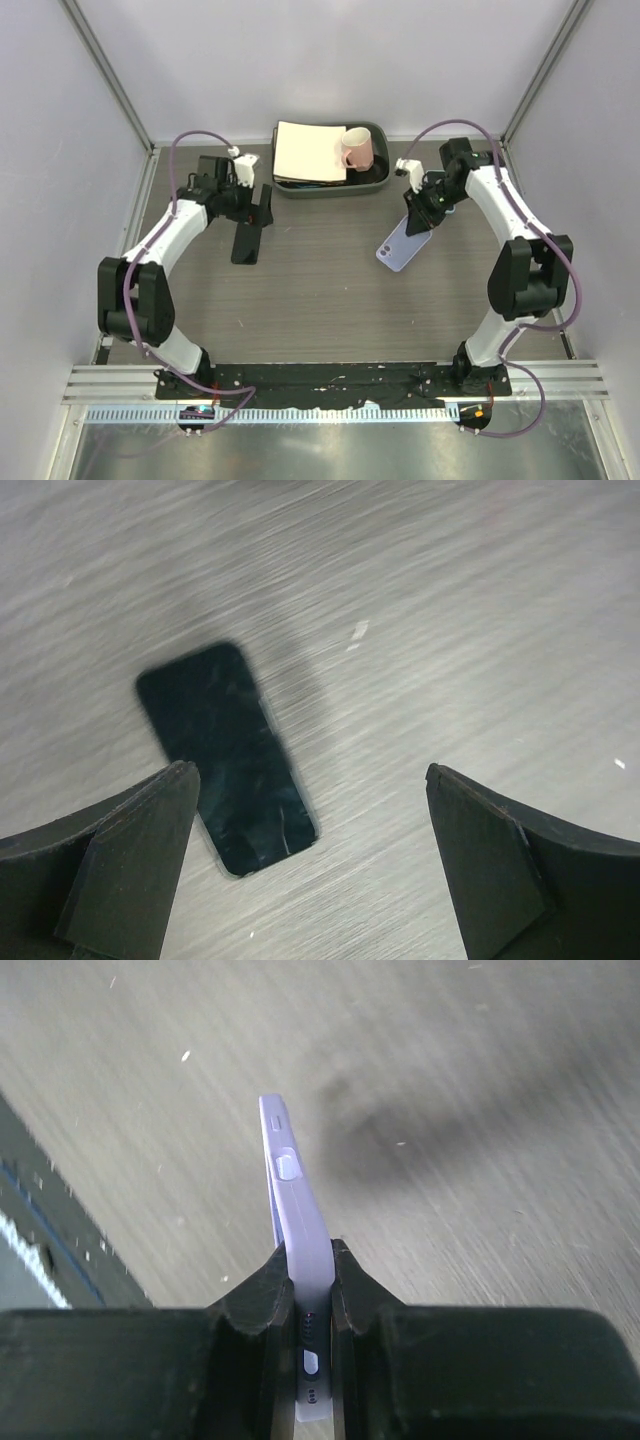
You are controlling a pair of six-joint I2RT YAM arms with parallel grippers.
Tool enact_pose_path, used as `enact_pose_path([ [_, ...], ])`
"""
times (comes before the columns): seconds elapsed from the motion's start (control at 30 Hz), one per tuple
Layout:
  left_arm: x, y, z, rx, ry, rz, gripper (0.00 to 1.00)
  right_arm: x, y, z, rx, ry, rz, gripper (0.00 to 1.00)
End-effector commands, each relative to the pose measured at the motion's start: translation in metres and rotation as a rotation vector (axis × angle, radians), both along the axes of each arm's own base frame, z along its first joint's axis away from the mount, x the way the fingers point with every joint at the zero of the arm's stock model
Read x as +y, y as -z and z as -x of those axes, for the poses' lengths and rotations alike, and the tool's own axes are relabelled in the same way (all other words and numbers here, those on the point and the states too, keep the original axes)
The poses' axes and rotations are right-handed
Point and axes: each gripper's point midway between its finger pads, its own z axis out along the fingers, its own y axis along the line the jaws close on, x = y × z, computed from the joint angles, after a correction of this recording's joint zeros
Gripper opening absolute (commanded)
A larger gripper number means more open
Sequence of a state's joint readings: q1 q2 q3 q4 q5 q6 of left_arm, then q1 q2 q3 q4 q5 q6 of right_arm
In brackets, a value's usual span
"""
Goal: Take the phone out of the phone case
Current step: Place the phone at the center of the board, then place the phone case at the center of the board.
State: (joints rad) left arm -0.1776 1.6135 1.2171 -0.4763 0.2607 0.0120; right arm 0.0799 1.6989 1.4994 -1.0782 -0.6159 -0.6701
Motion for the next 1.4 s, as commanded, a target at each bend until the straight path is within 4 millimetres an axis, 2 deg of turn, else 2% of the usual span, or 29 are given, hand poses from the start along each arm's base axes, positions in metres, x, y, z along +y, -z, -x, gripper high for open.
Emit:
enact_pose_path([
  [0.0,-0.071,-0.063,0.021,-0.200,0.424,0.188,1.00,0.016,-0.010,0.052,0.120,-0.290,-0.019,0.01],
  [0.03,-0.088,-0.073,0.031,-0.227,0.513,0.241,1.00,0.020,-0.016,0.061,0.134,-0.339,-0.050,0.01],
  [0.13,-0.128,-0.083,0.064,-0.227,0.688,0.336,1.00,0.044,-0.018,0.080,0.168,-0.418,-0.108,0.01],
  [0.17,-0.138,-0.084,0.072,-0.225,0.722,0.347,1.00,0.051,-0.017,0.085,0.169,-0.438,-0.118,0.01],
  [0.2,-0.157,-0.082,0.088,-0.213,0.788,0.363,1.00,0.057,-0.018,0.089,0.157,-0.459,-0.129,0.01],
  [0.23,-0.168,-0.084,0.093,-0.230,0.813,0.368,0.98,0.069,-0.016,0.100,0.172,-0.496,-0.151,0.01],
  [0.27,-0.185,-0.079,0.110,-0.195,0.844,0.390,0.97,0.075,-0.017,0.104,0.177,-0.497,-0.163,0.01],
  [0.33,-0.202,-0.083,0.117,-0.205,0.869,0.440,0.91,0.087,-0.024,0.112,0.168,-0.524,-0.218,0.01],
  [0.37,-0.211,-0.078,0.125,-0.159,0.868,0.469,0.89,0.089,-0.026,0.114,0.167,-0.526,-0.232,0.01],
  [0.47,-0.222,-0.074,0.128,-0.144,0.884,0.486,0.83,0.092,-0.032,0.116,0.155,-0.528,-0.259,0.01],
  [0.53,-0.225,-0.071,0.130,-0.133,0.892,0.487,0.83,0.093,-0.032,0.121,0.176,-0.537,-0.270,0.01],
  [0.67,-0.236,-0.068,0.144,-0.094,0.950,0.519,0.82,0.097,-0.037,0.125,0.198,-0.546,-0.315,0.01],
  [0.87,-0.249,-0.052,0.163,-0.046,0.996,0.506,0.71,0.103,-0.038,0.125,0.214,-0.545,-0.364,0.01],
  [0.97,-0.252,-0.052,0.168,-0.036,1.013,0.514,0.61,0.103,-0.034,0.122,0.222,-0.535,-0.354,0.01],
  [1.03,-0.253,-0.052,0.171,-0.033,1.026,0.521,0.51,0.102,-0.031,0.121,0.229,-0.531,-0.343,0.01],
  [1.07,-0.253,-0.053,0.171,-0.034,1.024,0.520,0.46,0.102,-0.030,0.120,0.226,-0.527,-0.341,0.01],
  [1.1,-0.253,-0.052,0.171,-0.034,1.025,0.519,0.36,0.102,-0.029,0.120,0.228,-0.524,-0.338,0.01],
  [1.2,-0.254,-0.052,0.169,-0.040,1.016,0.512,0.32,0.102,-0.026,0.116,0.223,-0.512,-0.327,0.01],
  [1.33,-0.257,-0.048,0.163,-0.039,0.979,0.487,0.17,0.103,-0.023,0.113,0.222,-0.498,-0.318,0.02],
  [1.37,-0.258,-0.043,0.159,-0.028,0.950,0.471,0.12,0.103,-0.023,0.112,0.219,-0.495,-0.320,0.05],
])
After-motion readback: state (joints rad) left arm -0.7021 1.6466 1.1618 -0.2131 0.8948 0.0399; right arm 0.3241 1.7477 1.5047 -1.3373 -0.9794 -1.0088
